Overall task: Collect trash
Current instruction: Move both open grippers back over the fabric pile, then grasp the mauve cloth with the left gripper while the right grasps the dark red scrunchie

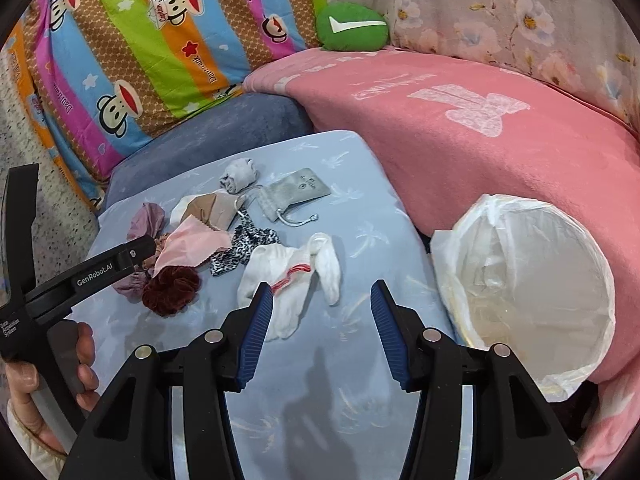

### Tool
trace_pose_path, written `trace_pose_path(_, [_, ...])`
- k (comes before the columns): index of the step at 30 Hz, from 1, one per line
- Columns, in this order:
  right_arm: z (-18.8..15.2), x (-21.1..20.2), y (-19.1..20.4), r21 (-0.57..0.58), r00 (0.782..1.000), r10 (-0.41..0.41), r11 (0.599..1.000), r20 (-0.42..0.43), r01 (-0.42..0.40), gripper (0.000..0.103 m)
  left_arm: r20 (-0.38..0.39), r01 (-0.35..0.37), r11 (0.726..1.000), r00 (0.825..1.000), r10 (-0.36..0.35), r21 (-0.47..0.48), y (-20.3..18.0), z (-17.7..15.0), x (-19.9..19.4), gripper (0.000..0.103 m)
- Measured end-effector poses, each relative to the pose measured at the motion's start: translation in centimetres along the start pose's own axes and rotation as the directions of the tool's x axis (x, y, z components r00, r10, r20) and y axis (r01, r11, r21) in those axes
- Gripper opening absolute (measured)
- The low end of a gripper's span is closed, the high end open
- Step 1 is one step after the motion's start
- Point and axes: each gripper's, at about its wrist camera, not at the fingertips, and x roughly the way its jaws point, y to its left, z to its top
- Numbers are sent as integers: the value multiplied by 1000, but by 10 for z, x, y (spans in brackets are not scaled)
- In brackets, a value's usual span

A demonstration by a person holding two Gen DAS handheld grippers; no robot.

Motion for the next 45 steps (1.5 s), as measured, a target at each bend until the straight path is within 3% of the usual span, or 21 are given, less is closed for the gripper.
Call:
trace_pose_path(4, [0, 17, 23, -19, 999, 21, 1000, -27, -22, 50, -24, -46, 998, 999, 45, -32, 34, 0, 11, 89])
trace_pose_path(15, [3, 71, 86, -59, 992, 74, 995, -103, -81, 50, -78, -73, 989, 995, 63, -132, 101, 6, 38, 87])
trace_pose_path(25, [3, 119, 127, -76, 982, 99, 991, -163, -113, 50, -131, 16, 981, 990, -42, -195, 113, 10, 63, 68])
trace_pose_path(32, [-4, 142, 132, -62, 974, 98, 992, -206, -113, 50, -165, 93, 965, 977, -136, -244, 118, 6, 70, 41])
trace_pose_path(37, [-10, 145, 133, -55, 969, 125, 989, -215, -140, 36, -161, 124, 966, 974, -163, -229, 117, 2, 62, 20])
trace_pose_path(39, [-12, 144, 135, -53, 964, 148, 985, -223, -163, 21, -157, 125, 970, 975, -160, -210, 114, 0, 58, 10])
trace_pose_path(45, [-14, 126, 139, -58, 962, 176, 980, -211, -192, 12, -132, 124, 973, 980, -151, -197, 108, 1, 42, 5])
